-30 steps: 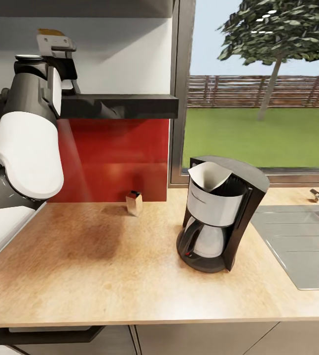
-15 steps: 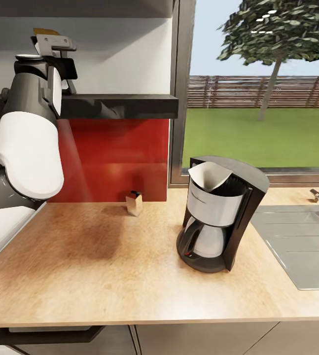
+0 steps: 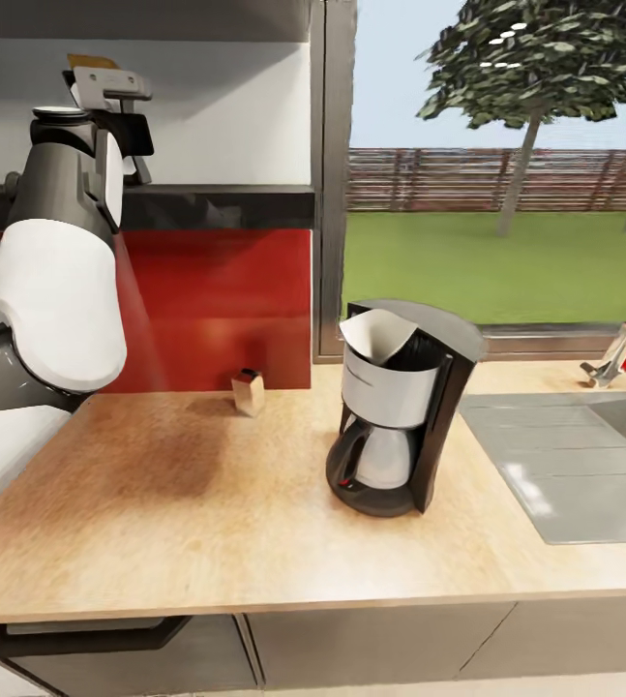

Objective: Set up a coffee station on the kitchen countertop: keep the coffee maker on the countertop, move the bottle of coffee from the kitchen shelf to the counter next to the coffee maker, place a paper coffee filter on top of the coffee maker, put the saucer next to the coffee maker with the coffee cup on the saucer, and place the electric kettle next to the coffee maker.

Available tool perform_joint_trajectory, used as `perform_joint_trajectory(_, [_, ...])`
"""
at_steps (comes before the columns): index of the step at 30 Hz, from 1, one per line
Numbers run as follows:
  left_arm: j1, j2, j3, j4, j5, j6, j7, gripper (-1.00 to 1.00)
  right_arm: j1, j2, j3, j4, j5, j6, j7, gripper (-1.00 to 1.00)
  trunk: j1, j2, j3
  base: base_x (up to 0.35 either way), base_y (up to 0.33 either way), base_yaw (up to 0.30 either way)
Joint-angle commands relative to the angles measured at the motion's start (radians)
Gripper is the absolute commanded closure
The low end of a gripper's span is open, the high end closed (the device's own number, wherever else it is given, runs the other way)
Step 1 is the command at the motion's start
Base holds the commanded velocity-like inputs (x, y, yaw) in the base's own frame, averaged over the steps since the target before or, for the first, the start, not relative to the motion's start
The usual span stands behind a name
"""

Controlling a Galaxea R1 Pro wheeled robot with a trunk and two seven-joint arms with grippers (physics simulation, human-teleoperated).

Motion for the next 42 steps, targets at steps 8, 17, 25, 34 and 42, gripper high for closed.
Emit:
perform_joint_trajectory(8, [-0.002,-0.006,0.005,-0.004,-0.007,0.002,-0.011,1.0,-0.001,0.0,0.0,0.001,0.0,-0.003,0.0,-1.0,0.0,-0.002,-0.002,-0.196,-0.168,-0.267])
perform_joint_trajectory(17, [-0.002,-0.018,0.004,-0.006,-0.007,0.003,-0.017,1.0,-0.001,0.0,0.0,0.001,0.0,-0.003,0.0,-1.0,0.0,-0.002,-0.002,-0.018,-0.015,-0.281])
perform_joint_trajectory(25, [-0.002,-0.018,0.004,-0.006,-0.007,0.003,-0.017,1.0,-0.001,0.0,0.0,0.001,0.0,-0.003,0.0,-1.0,0.0,-0.002,-0.002,0.0,0.0,-0.282])
perform_joint_trajectory(34, [-0.002,-0.018,0.005,-0.005,-0.007,0.005,-0.017,1.0,-0.001,0.0,0.0,0.001,0.0,-0.003,0.0,-1.0,0.0,-0.002,-0.002,0.0,0.0,-0.282])
perform_joint_trajectory(42, [-0.003,-0.049,-0.008,-0.005,-0.005,0.006,-0.015,1.0,-0.001,0.0,0.0,0.001,0.0,-0.003,0.001,-1.0,0.0,-0.002,-0.002,0.0,0.0,-0.281])
